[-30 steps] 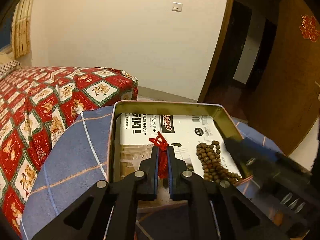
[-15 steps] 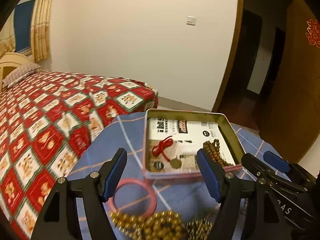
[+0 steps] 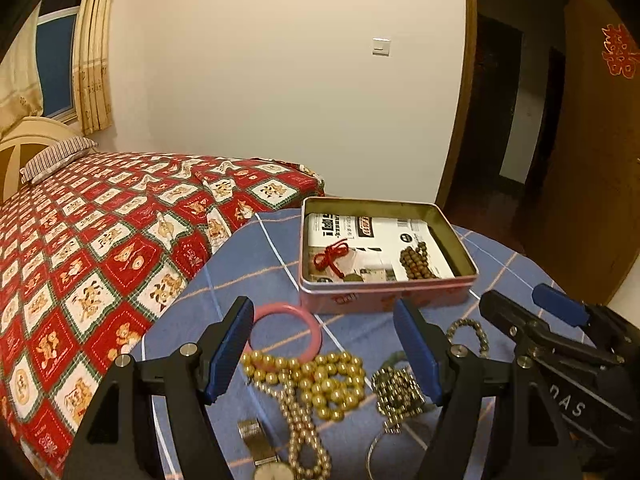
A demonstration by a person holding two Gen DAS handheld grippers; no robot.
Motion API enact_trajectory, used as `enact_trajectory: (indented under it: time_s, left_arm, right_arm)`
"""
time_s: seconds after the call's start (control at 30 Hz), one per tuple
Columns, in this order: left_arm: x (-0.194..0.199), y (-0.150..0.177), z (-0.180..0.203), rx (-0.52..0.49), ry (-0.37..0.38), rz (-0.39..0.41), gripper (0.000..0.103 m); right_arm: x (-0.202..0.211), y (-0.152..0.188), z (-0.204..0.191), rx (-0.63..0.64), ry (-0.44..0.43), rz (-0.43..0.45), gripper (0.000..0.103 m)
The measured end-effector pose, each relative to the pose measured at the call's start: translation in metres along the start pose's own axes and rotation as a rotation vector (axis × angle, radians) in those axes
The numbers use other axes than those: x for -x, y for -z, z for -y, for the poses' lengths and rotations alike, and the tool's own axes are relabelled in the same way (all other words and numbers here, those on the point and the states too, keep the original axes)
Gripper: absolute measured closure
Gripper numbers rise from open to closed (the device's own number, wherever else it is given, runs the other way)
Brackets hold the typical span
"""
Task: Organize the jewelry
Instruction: 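Withdraw both open tools from the tin back over the jewelry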
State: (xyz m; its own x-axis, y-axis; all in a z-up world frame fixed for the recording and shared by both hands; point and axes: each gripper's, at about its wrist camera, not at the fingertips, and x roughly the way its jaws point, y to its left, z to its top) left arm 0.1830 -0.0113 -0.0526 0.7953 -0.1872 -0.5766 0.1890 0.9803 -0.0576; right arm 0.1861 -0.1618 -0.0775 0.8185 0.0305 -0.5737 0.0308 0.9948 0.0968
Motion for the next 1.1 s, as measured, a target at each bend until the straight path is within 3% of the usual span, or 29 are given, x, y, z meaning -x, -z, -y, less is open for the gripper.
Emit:
enact_trajectory:
  time_s: [0.7, 0.9, 1.1]
  left_arm:
    - [0.069, 0.018, -0.018, -0.014, -0.019, 0.095, 0.03]
    - [0.07, 0.041, -0.047, -0.032, -0.086, 0.065, 0.029]
    - [0.063, 0.065, -0.067, -0.031, -0.081, 0.006, 0.029]
  right_arm:
    - [0.063, 0.012, -0.017, 0.044, 0.011, 0.109, 0.03]
    - [0.074, 0.024, -0.008, 0.035, 0.029, 0.12, 0.03]
    - [0.067, 0.041, -0.003, 0.046, 0.025, 0.074, 0.03]
